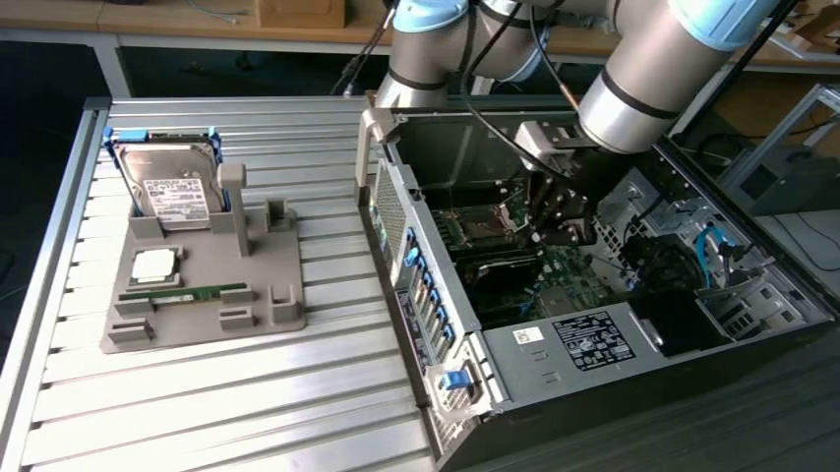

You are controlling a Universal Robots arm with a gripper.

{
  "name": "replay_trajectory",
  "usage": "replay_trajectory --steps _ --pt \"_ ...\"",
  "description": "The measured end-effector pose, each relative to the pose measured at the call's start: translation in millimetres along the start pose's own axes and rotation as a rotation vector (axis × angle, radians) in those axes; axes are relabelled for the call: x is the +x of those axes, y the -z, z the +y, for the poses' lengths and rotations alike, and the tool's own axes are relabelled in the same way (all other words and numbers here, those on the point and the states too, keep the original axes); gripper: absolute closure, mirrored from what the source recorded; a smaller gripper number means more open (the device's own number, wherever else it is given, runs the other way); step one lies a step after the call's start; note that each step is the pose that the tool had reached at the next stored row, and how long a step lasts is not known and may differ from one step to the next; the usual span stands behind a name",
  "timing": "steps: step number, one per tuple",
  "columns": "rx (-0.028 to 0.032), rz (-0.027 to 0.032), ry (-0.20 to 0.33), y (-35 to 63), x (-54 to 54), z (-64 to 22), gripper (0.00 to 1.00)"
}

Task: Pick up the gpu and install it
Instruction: 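Press down on the gpu until it lock into place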

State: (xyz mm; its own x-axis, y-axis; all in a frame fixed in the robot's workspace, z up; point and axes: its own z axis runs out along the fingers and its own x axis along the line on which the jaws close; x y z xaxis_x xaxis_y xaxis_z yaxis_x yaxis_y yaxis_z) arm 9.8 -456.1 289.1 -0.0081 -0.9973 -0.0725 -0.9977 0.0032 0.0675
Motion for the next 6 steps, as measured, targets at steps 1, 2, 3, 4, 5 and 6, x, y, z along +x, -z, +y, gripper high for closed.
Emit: replay_trajectory --steps 1,2,3,4,5,6 --pt "-0.0012 -0.0007 0.0 0.2 0.0 -3.1 0.89" --pt "-0.0012 -0.0006 0.0 0.2 0.0 -3.1 0.89" --pt "-0.0011 -0.0007 0.0 0.2 0.0 -3.1 0.89" --pt "-0.0011 -0.0006 0.0 0.2 0.0 -3.1 0.89" --pt "-0.0011 -0.0007 0.0 0.2 0.0 -3.1 0.89" --pt "-0.0011 -0.0007 0.0 0.2 0.0 -3.1 0.89"
